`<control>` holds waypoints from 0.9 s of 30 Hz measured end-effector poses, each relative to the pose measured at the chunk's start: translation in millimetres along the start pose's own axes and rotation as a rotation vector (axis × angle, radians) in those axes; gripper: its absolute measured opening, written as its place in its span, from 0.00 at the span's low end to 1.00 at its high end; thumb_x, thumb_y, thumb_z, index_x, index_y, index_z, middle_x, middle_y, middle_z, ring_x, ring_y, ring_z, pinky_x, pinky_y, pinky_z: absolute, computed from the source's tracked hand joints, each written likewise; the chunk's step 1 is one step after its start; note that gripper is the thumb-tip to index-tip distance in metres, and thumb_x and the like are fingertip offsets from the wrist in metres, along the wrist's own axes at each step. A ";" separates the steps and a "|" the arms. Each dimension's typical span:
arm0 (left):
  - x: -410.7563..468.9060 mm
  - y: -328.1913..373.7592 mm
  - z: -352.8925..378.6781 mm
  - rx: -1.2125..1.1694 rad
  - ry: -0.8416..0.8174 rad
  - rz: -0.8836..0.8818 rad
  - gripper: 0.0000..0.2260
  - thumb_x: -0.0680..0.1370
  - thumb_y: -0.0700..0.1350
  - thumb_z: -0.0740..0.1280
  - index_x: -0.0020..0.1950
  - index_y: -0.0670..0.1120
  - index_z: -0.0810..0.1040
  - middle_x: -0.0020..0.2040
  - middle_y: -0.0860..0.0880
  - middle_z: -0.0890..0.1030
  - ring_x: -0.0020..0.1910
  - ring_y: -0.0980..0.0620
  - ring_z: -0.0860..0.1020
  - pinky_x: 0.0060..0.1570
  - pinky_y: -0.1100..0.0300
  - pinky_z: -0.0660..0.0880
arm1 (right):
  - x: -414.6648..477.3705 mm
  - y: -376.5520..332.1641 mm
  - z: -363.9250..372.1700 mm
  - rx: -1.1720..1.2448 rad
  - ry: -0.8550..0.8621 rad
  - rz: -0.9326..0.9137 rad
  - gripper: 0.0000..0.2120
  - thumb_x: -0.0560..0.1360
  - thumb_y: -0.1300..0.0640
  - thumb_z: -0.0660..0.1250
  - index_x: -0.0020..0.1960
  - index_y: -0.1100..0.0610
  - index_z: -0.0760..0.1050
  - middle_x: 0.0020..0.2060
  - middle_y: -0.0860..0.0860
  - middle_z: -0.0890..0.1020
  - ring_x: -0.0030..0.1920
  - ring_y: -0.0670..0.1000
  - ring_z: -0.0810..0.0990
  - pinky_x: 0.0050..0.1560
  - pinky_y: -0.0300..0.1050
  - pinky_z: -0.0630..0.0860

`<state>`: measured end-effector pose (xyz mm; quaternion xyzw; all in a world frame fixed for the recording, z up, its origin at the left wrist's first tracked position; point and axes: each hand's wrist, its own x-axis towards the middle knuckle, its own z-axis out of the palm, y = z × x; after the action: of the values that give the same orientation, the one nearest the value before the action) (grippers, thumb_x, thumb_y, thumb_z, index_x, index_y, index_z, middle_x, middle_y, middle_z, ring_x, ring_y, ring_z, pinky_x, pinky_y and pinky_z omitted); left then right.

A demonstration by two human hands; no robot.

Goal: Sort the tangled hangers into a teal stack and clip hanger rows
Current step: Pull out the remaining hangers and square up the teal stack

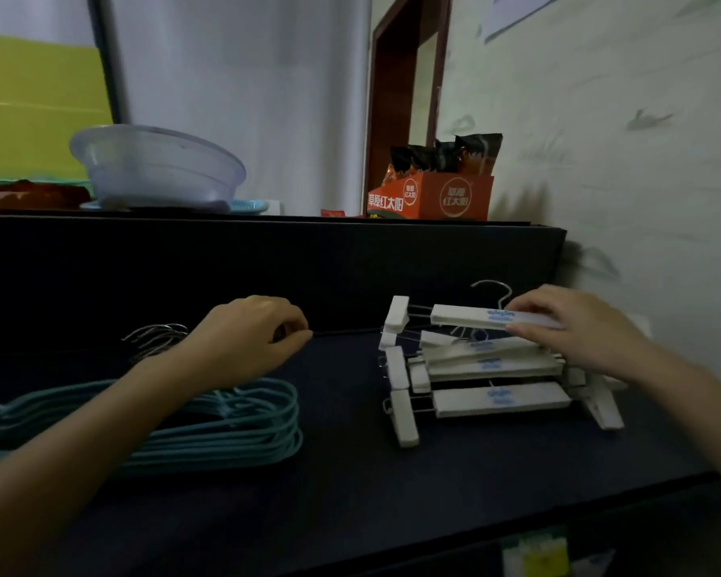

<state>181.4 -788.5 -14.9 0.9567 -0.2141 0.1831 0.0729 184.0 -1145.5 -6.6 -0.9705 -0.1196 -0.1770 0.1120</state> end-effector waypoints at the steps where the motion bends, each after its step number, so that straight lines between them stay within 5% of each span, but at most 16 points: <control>1: 1.8 4.6 1.7 -0.003 -0.003 -0.023 0.12 0.77 0.55 0.59 0.55 0.54 0.77 0.48 0.58 0.77 0.46 0.56 0.76 0.47 0.57 0.76 | 8.3 5.3 0.3 0.013 -0.026 -0.022 0.12 0.73 0.44 0.64 0.54 0.44 0.73 0.44 0.37 0.72 0.47 0.43 0.73 0.46 0.44 0.71; 10: 3.1 40.0 11.7 0.047 -0.036 -0.209 0.12 0.78 0.56 0.58 0.55 0.54 0.77 0.49 0.57 0.78 0.45 0.56 0.76 0.45 0.58 0.76 | 57.4 27.9 25.5 0.138 -0.244 -0.217 0.12 0.75 0.48 0.64 0.57 0.46 0.74 0.46 0.40 0.74 0.51 0.45 0.74 0.51 0.40 0.69; 17: -7.8 59.2 15.4 0.076 -0.053 -0.307 0.13 0.77 0.56 0.58 0.55 0.53 0.77 0.50 0.56 0.78 0.46 0.56 0.76 0.46 0.56 0.76 | 65.8 31.2 28.7 0.095 -0.336 -0.254 0.14 0.77 0.47 0.59 0.61 0.47 0.72 0.52 0.43 0.76 0.53 0.46 0.75 0.57 0.47 0.73; 27: -45.0 57.4 2.2 0.140 -0.013 -0.431 0.11 0.77 0.56 0.59 0.52 0.54 0.77 0.45 0.60 0.75 0.45 0.58 0.75 0.45 0.60 0.74 | 64.6 -0.9 18.8 0.018 -0.157 -0.348 0.18 0.76 0.42 0.58 0.63 0.46 0.70 0.58 0.44 0.75 0.55 0.47 0.75 0.51 0.46 0.75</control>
<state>119.1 -823.3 -30.5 0.9843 0.0079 0.1714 0.0423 248.4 -1127.4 0.3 -0.9450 -0.2955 -0.1164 0.0788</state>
